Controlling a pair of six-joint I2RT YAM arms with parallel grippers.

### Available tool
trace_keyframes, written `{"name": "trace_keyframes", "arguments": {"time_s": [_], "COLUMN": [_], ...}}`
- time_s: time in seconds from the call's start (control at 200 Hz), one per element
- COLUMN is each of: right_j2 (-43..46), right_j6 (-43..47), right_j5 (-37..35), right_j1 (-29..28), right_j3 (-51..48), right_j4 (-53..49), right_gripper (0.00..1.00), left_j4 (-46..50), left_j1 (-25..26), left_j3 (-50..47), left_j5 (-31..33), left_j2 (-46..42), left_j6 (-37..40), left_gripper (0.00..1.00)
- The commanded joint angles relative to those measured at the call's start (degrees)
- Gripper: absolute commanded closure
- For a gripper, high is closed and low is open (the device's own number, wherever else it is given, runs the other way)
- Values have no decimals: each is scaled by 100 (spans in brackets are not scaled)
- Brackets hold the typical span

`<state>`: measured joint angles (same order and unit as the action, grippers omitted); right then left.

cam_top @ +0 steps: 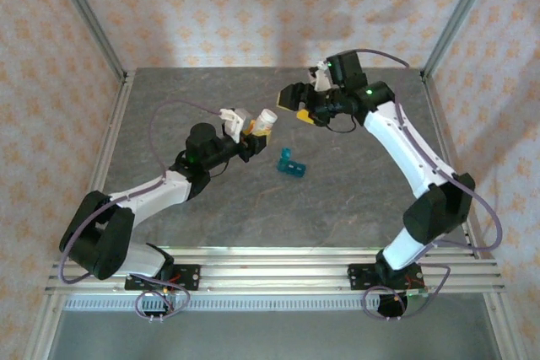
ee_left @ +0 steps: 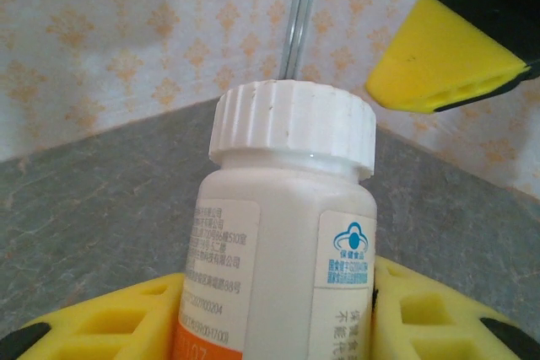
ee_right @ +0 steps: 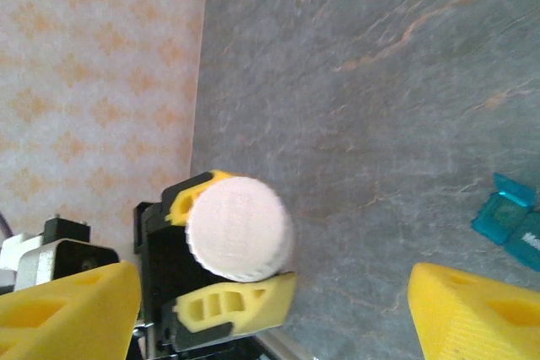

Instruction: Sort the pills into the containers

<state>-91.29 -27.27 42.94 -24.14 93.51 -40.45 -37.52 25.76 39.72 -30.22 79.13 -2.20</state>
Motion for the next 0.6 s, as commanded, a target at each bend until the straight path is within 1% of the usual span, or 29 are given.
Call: {"name": "trace_keyframes", "arguments": {"time_s": [0.0,0.08,0.24,0.365,0.596], "right_j2": [401,646,901,814,401], "right_j6": [-609,-937,-1468,-1606,-1728], "right_j5": [-773,-1150,-1490,-1638,-1745], "right_j1": [-13,-18,-78,-270,-597], "right_j3": [-428,-789,-1301,-1255,-943], "right_j4": [630,1000,1739,1932,1997], "right_gripper": [18,18,18,17,16], "left_j4": [-111,-105,288,514,443], "left_j1": [-24,-18,-18,-18,-10], "left_j3": [-86,-130,18,120,135], "left_j5": [261,287,231,165,191], "left_j2": [-253,-308,-389,-359,-244], "left_j6": [-74,-106,-103,-88,-138], "left_gripper": [100,100,100,100,100]}}
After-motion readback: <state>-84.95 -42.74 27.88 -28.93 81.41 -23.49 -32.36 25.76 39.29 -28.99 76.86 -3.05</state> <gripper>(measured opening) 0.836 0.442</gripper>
